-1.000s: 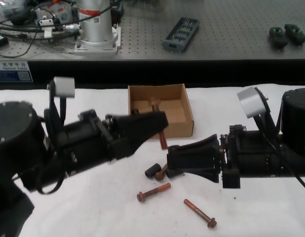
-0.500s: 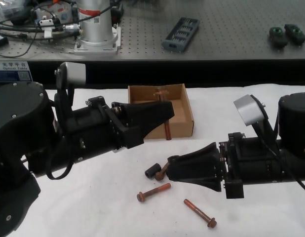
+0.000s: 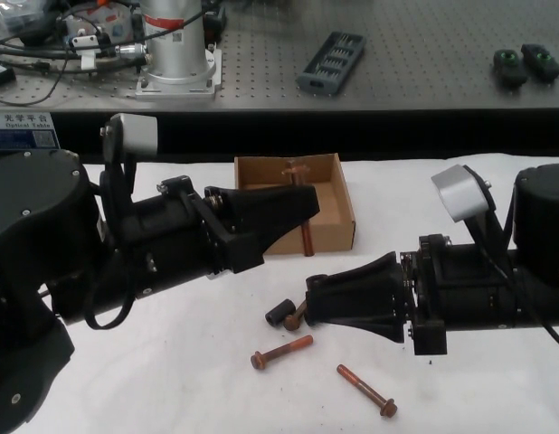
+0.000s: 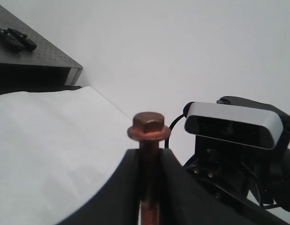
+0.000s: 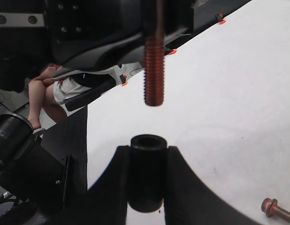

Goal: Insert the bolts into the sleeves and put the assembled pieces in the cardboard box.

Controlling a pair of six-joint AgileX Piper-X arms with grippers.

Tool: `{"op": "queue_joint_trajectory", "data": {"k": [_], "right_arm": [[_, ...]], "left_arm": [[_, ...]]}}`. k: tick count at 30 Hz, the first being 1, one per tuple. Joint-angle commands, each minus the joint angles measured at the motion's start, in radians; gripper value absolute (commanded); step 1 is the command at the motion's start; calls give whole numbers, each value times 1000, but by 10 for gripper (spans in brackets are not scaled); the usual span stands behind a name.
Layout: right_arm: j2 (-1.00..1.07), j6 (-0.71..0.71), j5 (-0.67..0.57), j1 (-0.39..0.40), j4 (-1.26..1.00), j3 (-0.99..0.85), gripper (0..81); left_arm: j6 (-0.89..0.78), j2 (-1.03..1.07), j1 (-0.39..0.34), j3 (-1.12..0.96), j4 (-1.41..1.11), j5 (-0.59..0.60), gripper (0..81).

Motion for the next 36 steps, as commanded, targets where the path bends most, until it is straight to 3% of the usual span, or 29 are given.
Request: {"op": "queue_joint_trajectory", "data": {"k": [1,36], "right_arm": [[1,-5,-14,-1,3,-4,43],[1,1,-14,-1,-17,-4,43]], "left_arm": [[7,-4,-4,-10,-12,8,6],[-6,-4,-4,-10,55,92,6]]}}
